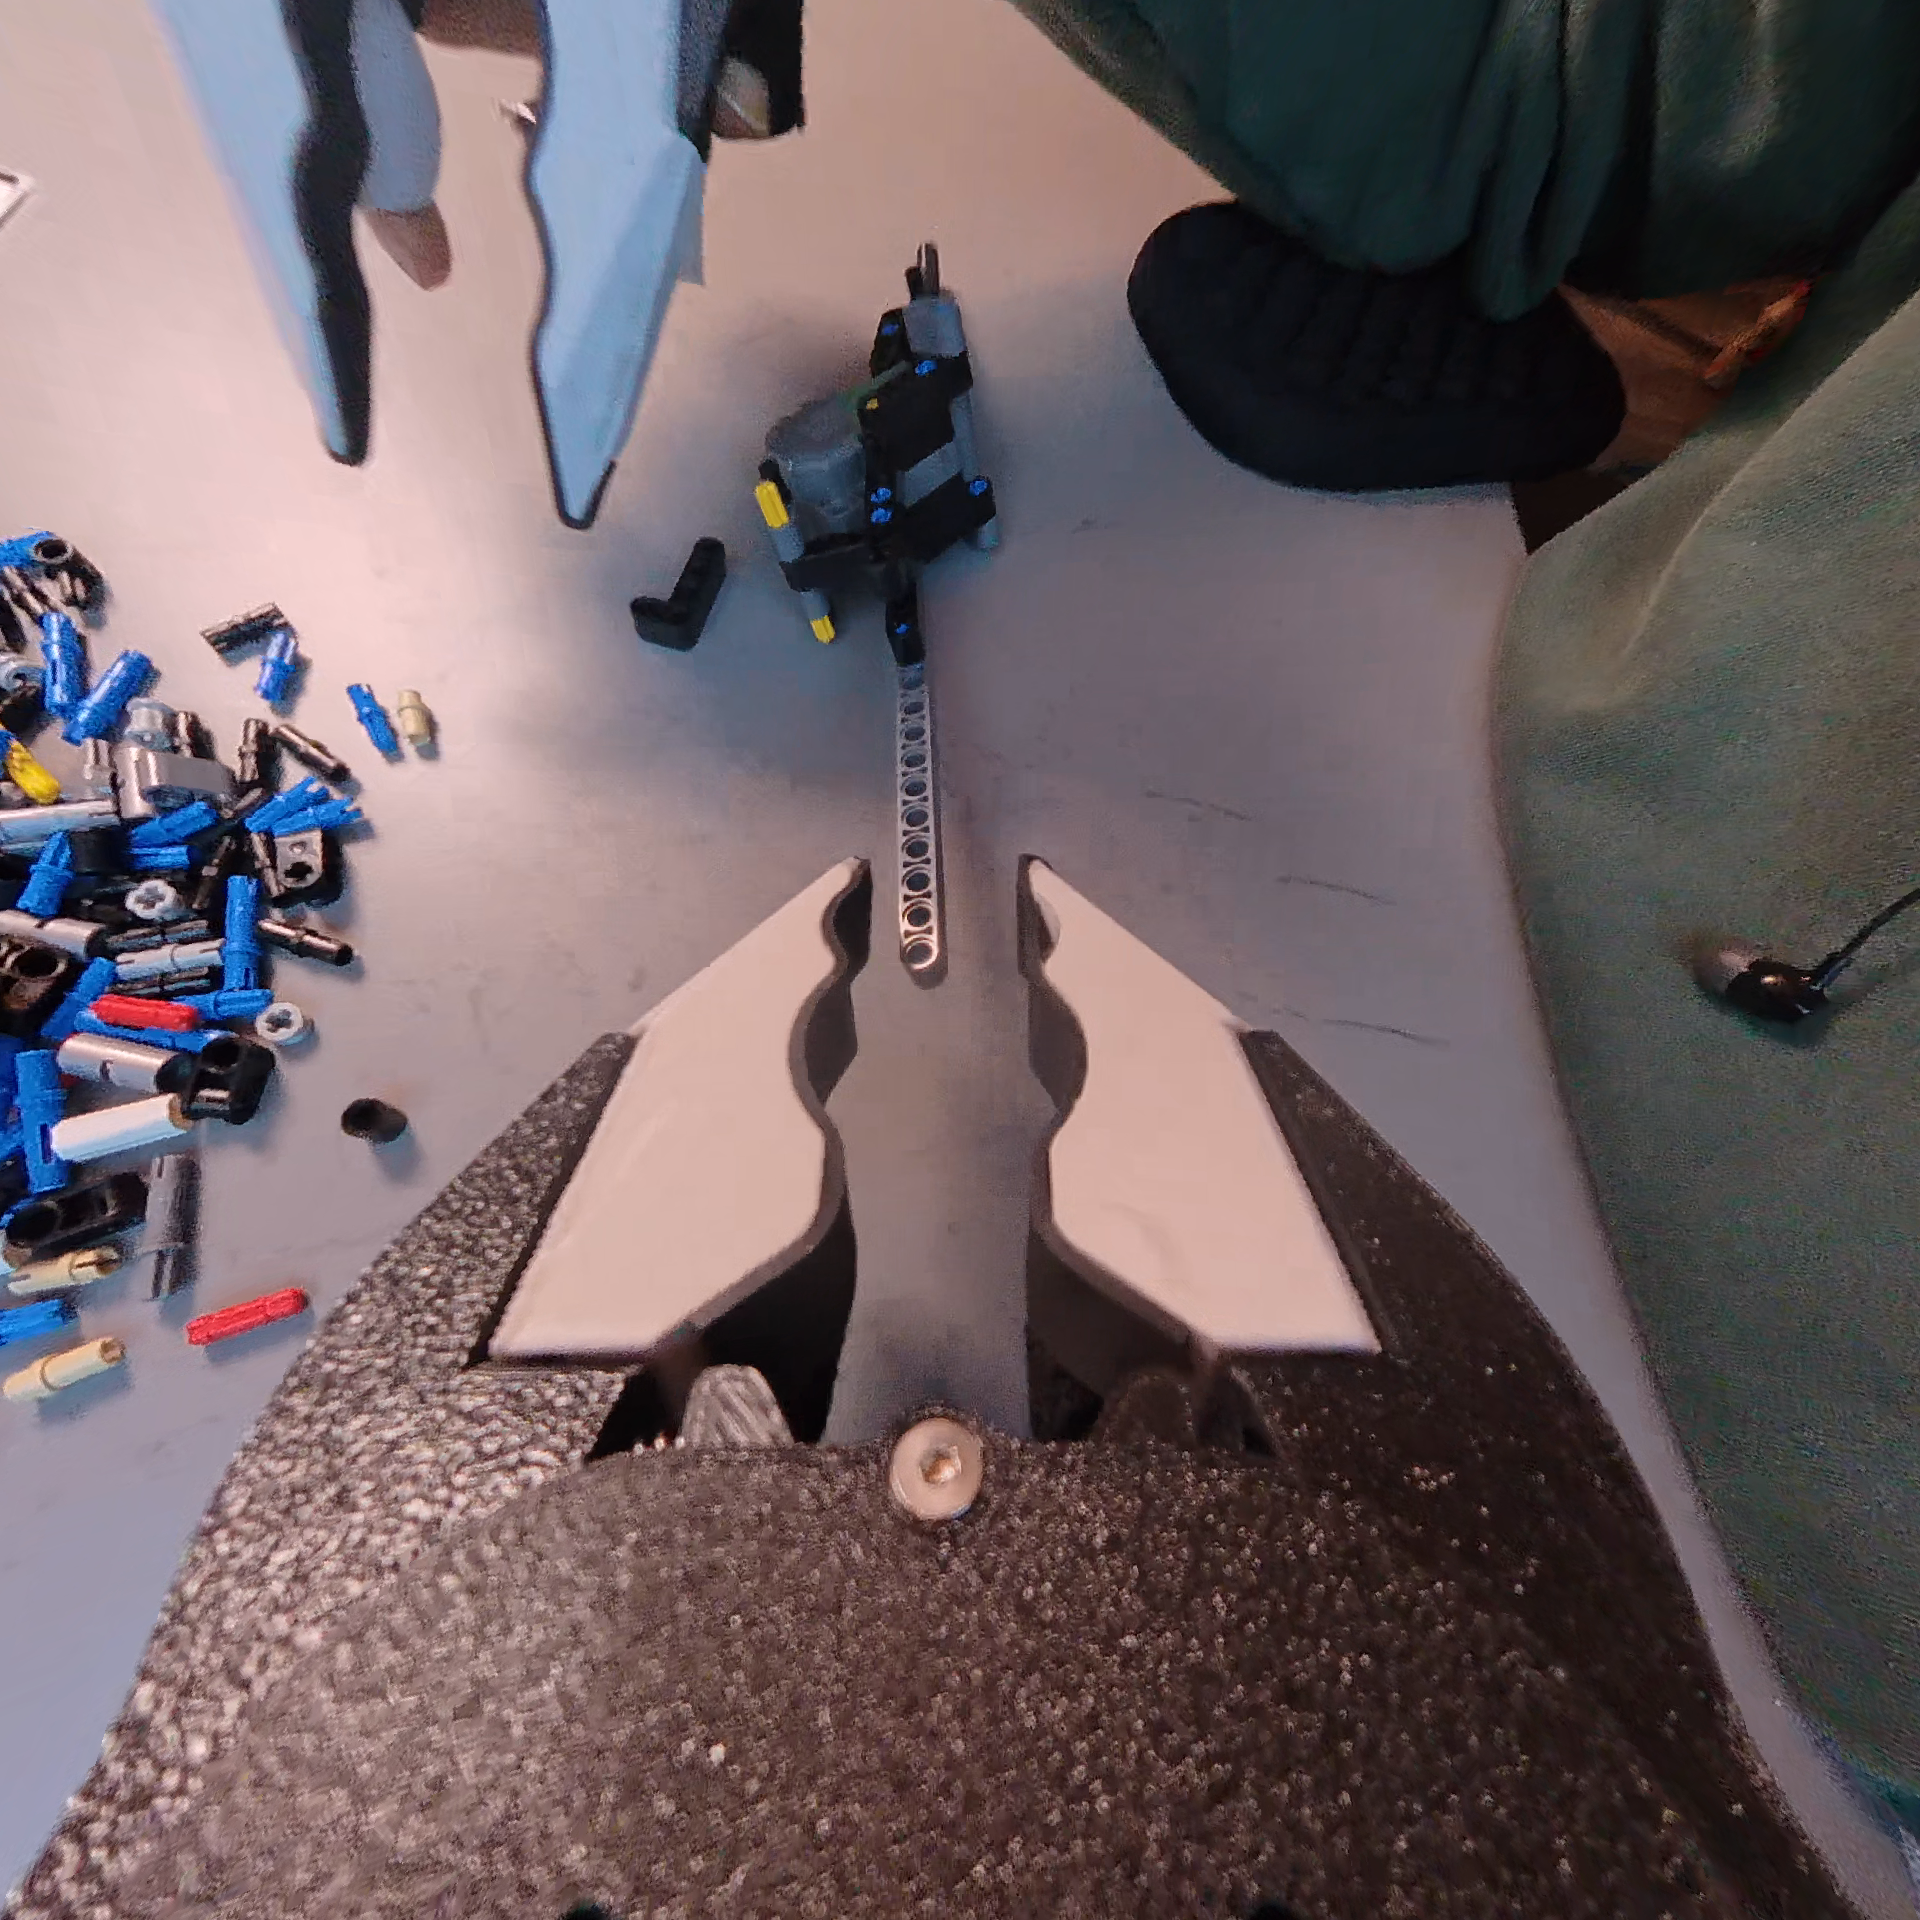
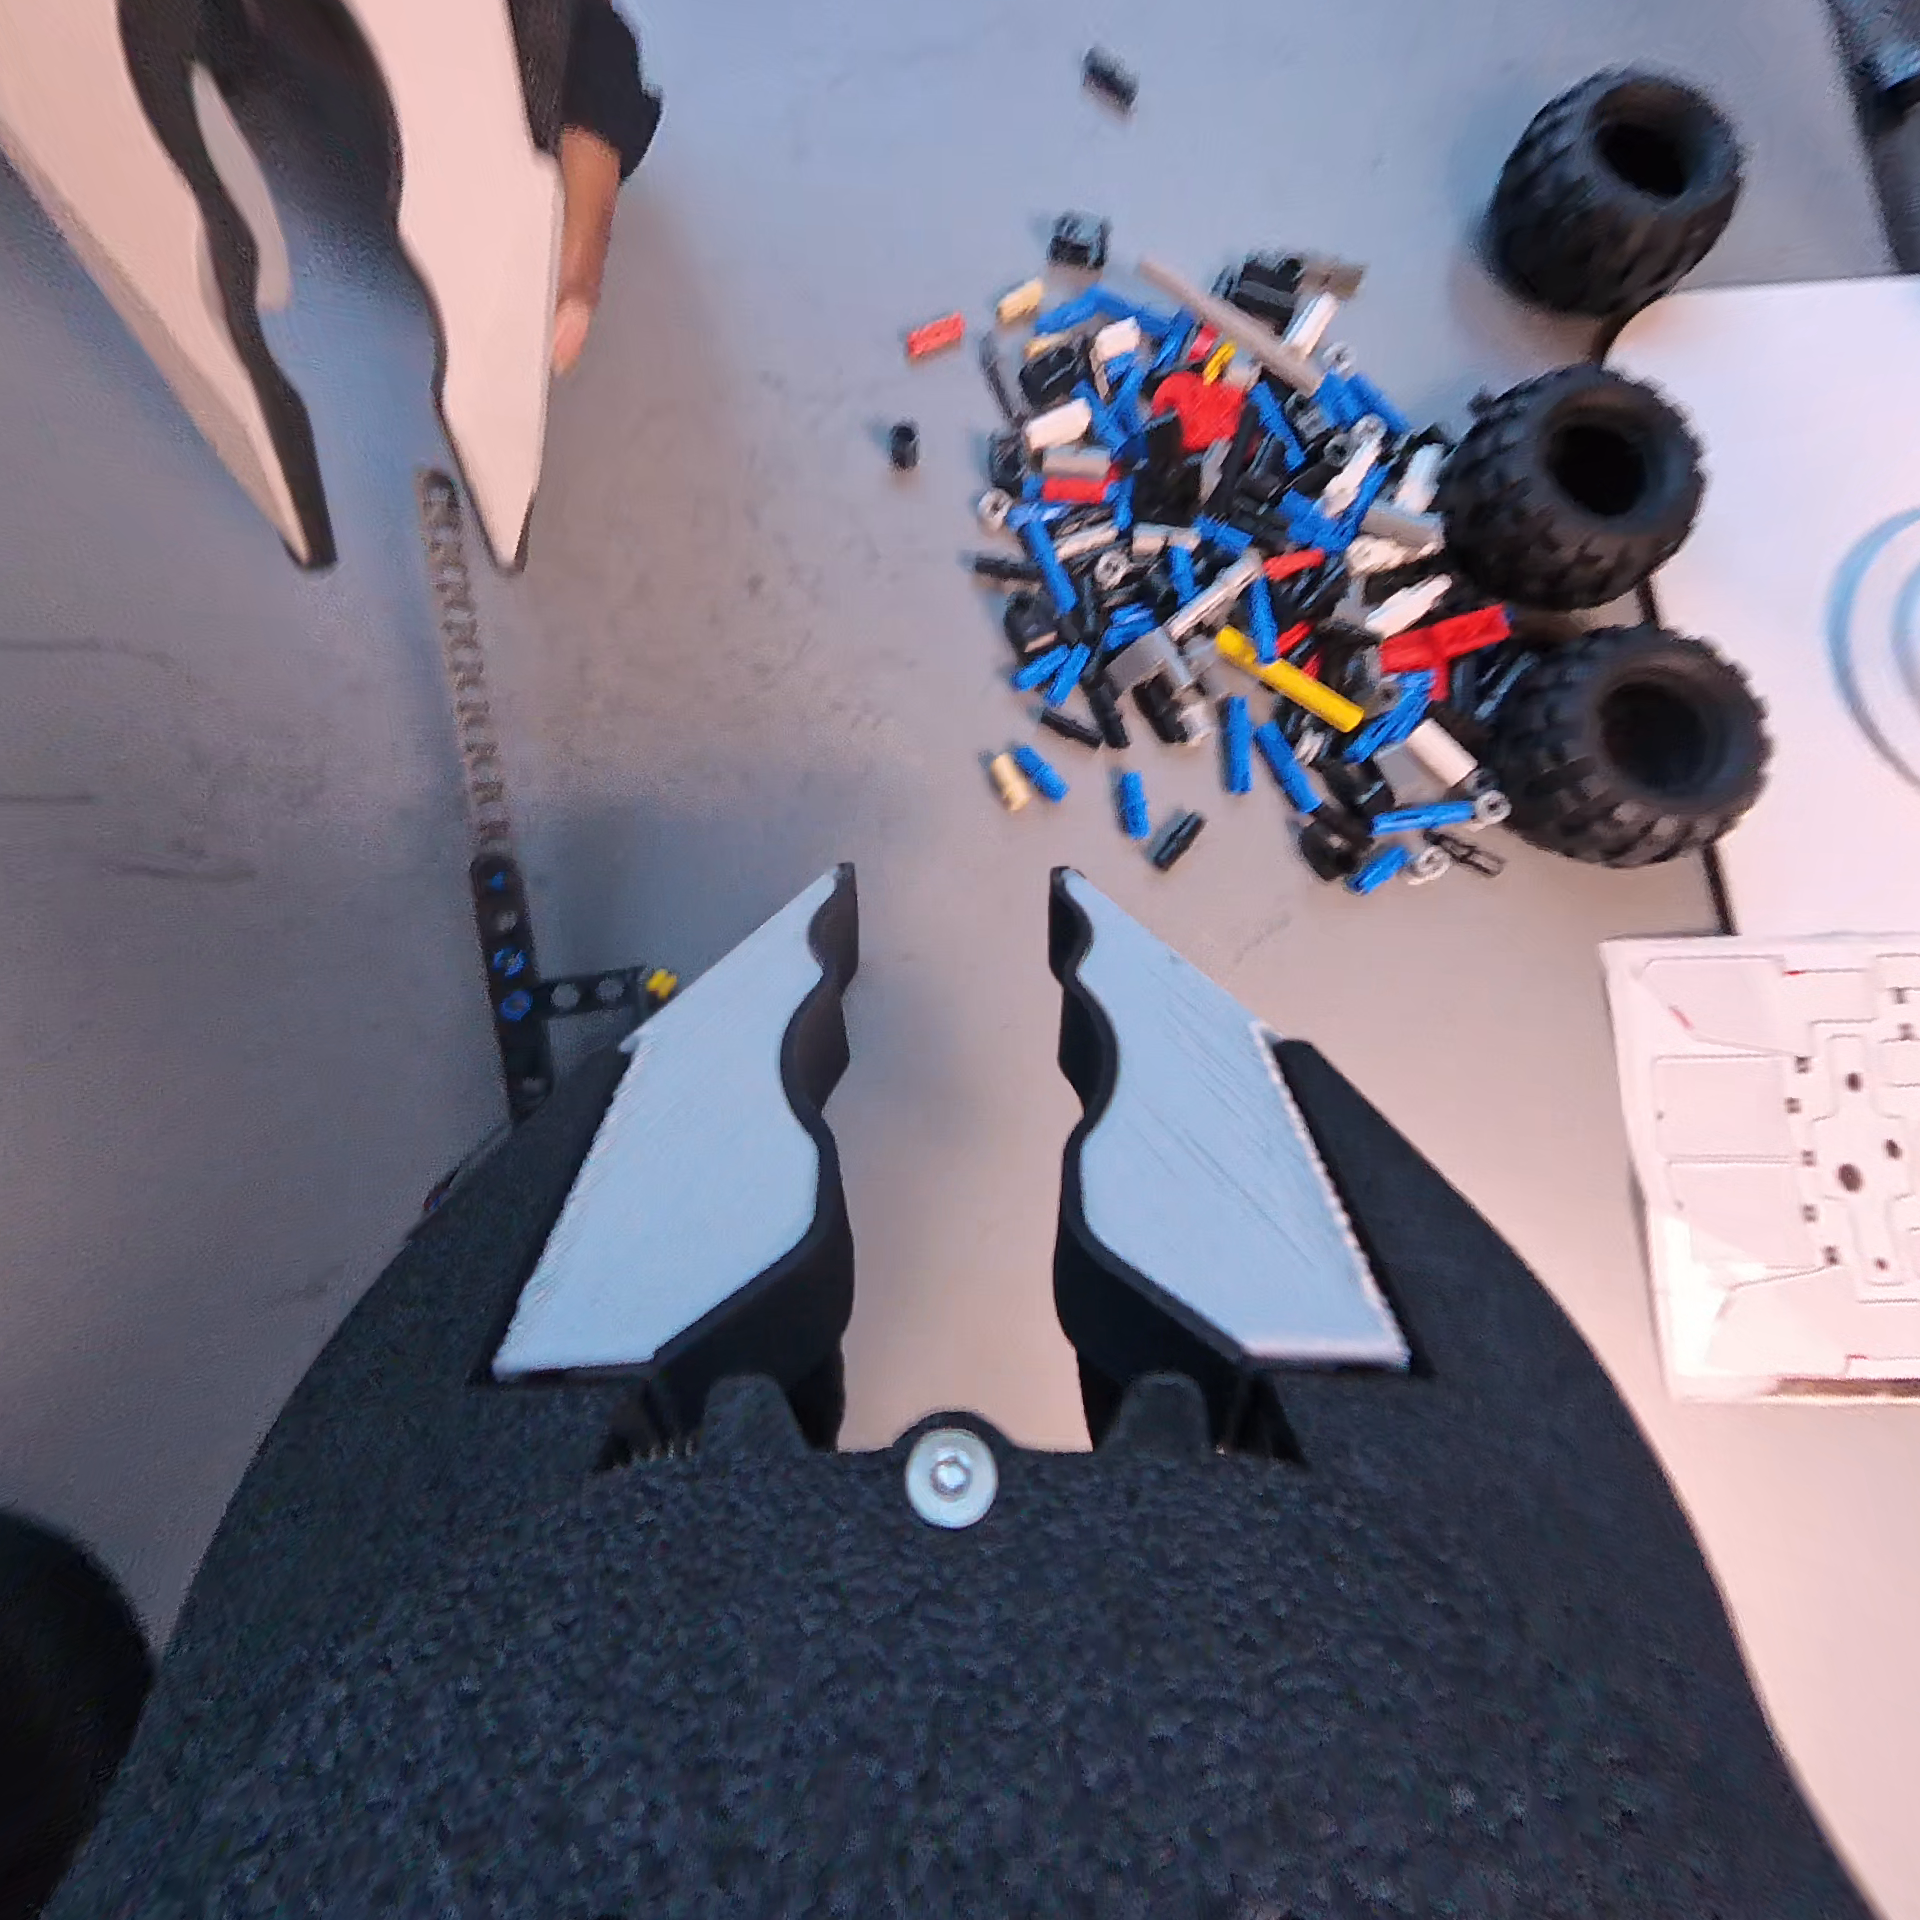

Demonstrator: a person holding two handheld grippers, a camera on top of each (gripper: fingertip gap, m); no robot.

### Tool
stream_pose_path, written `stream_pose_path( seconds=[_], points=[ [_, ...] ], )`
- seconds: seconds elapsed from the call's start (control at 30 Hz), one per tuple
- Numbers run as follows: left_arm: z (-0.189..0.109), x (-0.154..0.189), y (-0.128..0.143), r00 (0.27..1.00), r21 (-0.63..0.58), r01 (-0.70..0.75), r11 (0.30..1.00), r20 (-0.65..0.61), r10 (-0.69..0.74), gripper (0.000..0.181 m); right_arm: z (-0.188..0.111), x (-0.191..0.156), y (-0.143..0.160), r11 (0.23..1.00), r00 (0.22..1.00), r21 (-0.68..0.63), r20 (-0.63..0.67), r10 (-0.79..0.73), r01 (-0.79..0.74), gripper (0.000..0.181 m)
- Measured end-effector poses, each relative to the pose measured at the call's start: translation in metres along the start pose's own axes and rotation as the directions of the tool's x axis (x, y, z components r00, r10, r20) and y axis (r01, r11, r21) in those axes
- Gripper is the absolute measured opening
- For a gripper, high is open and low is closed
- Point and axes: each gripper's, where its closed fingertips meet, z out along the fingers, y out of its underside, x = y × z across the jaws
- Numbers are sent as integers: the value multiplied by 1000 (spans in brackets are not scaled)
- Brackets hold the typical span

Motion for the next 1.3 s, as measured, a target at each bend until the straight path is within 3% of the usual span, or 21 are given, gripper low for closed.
stream_pose_path(
  seconds=[0.17,0.33,0.43,0.5,0.63,0.73,0.93,1.0,1.07,1.17,1.23,1.3],
  points=[
    [-19,-20,-29,995,202,76,977,43,-86,35,-5,-19,29,992,996,-126,92,19,-7,24],
    [-25,-50,-27,974,221,88,971,186,-130,34,3,-34,41,982,988,-190,155,10,20,20],
    [-23,-54,-27,967,216,87,972,217,-135,34,10,-38,41,979,986,-198,166,-17,50,7],
    [-20,-54,-27,966,207,81,975,225,-128,34,13,-36,32,982,988,-158,134,-82,103,6],
    [-17,-46,-35,973,228,64,972,203,-112,35,7,-42,-22,963,964,66,28,-264,262,6],
    [-20,-39,-49,977,291,106,951,149,-155,34,5,-50,-48,918,922,91,-65,-381,386,6],
    [-29,-33,-58,971,338,194,921,69,-230,14,-7,-55,-78,838,831,99,-230,-506,537,7],
    [-40,-34,-65,971,352,165,921,104,-213,12,-16,-52,-89,819,808,127,-304,-505,560,8],
    [-62,-37,-71,966,340,63,938,215,-143,7,-28,-40,-94,844,817,136,-370,-442,519,14],
    [-133,-51,-76,855,293,-99,951,514,-69,7,-47,-31,-79,905,891,190,-336,-305,381,27],
    [-200,-61,-64,675,216,-150,965,736,-60,6,-56,-34,-61,925,923,213,-296,-244,313,28],
    [-269,-69,-30,447,118,-82,990,892,-70,7,-61,-43,-41,943,951,223,-241,-191,246,29]
  ],
)
